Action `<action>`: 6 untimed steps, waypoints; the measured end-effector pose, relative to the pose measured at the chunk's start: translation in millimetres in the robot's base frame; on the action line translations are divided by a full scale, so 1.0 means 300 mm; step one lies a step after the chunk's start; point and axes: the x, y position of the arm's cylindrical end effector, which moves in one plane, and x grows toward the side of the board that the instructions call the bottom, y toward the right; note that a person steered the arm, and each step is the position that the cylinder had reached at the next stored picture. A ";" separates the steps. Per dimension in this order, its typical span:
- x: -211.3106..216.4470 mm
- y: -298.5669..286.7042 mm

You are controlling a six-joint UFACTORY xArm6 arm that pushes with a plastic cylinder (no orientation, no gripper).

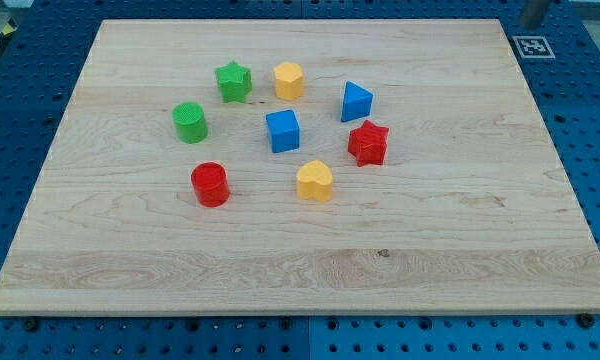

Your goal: Place the blue triangle towards the bottom right of the yellow hexagon

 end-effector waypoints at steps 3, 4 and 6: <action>0.142 -0.081; 0.325 -0.287; 0.544 -0.708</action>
